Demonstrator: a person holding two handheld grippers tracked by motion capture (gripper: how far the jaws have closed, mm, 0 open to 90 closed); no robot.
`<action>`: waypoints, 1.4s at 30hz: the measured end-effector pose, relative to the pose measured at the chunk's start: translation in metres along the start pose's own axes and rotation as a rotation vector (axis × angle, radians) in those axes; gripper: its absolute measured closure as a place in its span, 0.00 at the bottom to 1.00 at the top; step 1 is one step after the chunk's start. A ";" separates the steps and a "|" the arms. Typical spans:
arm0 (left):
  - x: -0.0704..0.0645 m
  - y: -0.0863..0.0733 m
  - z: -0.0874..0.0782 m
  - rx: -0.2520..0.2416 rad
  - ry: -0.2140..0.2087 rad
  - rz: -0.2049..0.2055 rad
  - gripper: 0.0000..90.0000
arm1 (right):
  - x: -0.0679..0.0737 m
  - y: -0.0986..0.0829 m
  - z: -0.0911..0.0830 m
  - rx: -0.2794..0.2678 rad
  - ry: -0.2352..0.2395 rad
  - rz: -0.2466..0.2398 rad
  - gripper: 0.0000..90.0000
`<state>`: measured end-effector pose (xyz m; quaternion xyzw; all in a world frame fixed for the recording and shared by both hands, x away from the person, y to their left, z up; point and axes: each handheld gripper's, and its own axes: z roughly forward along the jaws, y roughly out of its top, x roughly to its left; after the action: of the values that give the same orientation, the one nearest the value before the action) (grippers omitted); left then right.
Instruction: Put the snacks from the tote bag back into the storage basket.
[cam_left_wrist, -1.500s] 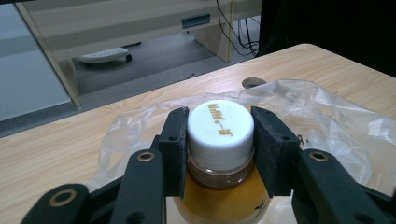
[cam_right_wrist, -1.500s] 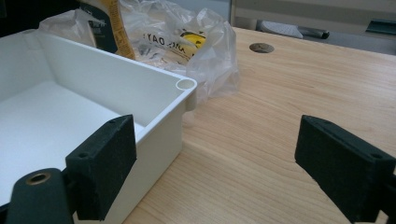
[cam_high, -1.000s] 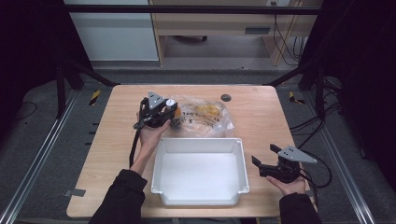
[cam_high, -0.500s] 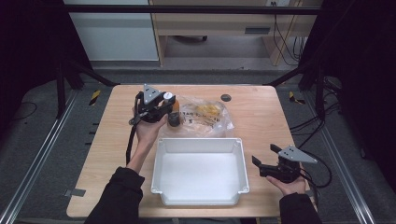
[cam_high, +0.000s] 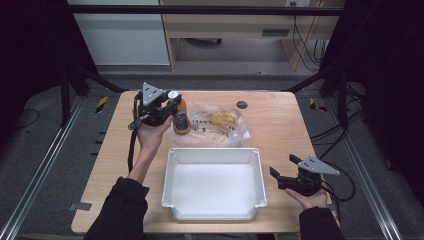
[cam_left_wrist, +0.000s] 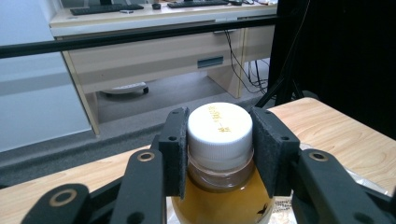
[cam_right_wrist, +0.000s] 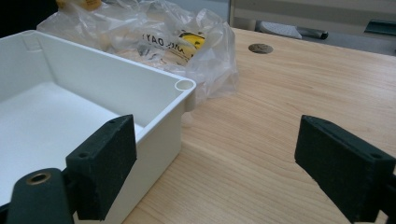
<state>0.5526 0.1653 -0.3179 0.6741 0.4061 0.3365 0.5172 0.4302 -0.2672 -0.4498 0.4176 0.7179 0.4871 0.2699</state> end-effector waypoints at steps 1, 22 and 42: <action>0.000 0.000 0.000 0.000 0.000 0.000 0.65 | 0.000 0.000 0.000 0.000 0.001 0.000 0.14; -0.002 0.016 -0.027 -0.028 -0.008 -0.001 0.65 | 0.000 0.000 0.000 -0.001 -0.001 -0.003 0.15; -0.027 0.017 -0.057 -0.045 -0.087 0.030 0.65 | 0.001 0.000 -0.001 -0.004 -0.004 -0.003 0.15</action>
<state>0.4937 0.1629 -0.2886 0.6823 0.3654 0.3235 0.5443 0.4288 -0.2674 -0.4491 0.4169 0.7170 0.4875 0.2728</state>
